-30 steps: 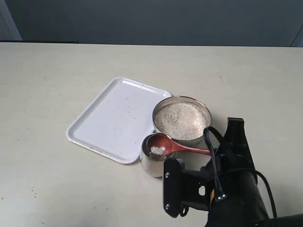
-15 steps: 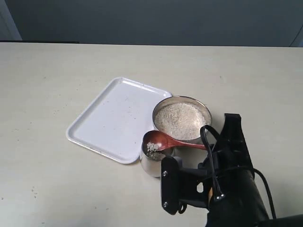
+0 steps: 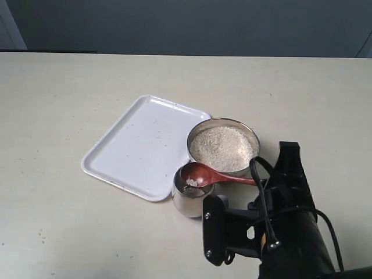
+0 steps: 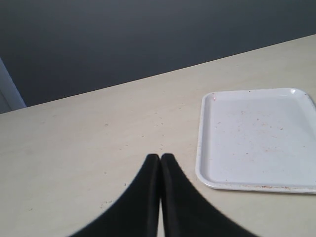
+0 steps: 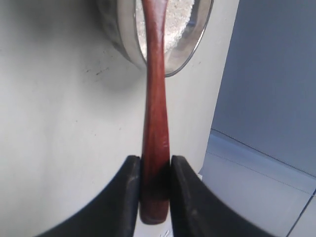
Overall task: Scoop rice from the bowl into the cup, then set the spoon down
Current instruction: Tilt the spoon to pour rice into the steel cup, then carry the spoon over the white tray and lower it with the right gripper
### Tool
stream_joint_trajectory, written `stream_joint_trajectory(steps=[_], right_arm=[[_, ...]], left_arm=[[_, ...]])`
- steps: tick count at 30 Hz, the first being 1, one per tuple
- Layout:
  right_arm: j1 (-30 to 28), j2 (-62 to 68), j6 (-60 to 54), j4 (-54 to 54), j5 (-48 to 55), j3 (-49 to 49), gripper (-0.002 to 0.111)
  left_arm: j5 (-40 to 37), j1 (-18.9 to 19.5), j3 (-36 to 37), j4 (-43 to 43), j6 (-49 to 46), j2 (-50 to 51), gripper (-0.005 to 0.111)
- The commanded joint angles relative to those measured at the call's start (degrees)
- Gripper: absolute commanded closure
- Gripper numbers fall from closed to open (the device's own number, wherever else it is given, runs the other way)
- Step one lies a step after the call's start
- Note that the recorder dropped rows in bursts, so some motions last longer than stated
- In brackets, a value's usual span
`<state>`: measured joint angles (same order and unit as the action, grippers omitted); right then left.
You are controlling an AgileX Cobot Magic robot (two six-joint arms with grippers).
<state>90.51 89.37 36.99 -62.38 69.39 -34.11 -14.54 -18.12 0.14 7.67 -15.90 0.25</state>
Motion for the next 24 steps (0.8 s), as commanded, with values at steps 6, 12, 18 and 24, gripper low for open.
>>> stream_joint_trajectory(steps=[6,12,18,24], right_arm=[[0.23,-0.13,1.6,-2.99,0.57,0.76,0.109],[0.23,-0.13,1.6,-5.24,0.57,1.03,0.109],[0.23,-0.13,1.6,-5.14,0.57,1.42,0.109],[0.23,-0.13,1.6,-6.09,0.57,1.96,0.109]], left_arm=[[0.85,-0.26,-0.14,0.38,0.31,-0.25,0.106],[0.85,-0.26,-0.14,0.38,0.31,-0.25,0.106],[0.85,-0.26,-0.14,0.38,0.31,-0.25,0.106],[0.85,-0.26,-0.14,0.38,0.31,-0.25,0.106]])
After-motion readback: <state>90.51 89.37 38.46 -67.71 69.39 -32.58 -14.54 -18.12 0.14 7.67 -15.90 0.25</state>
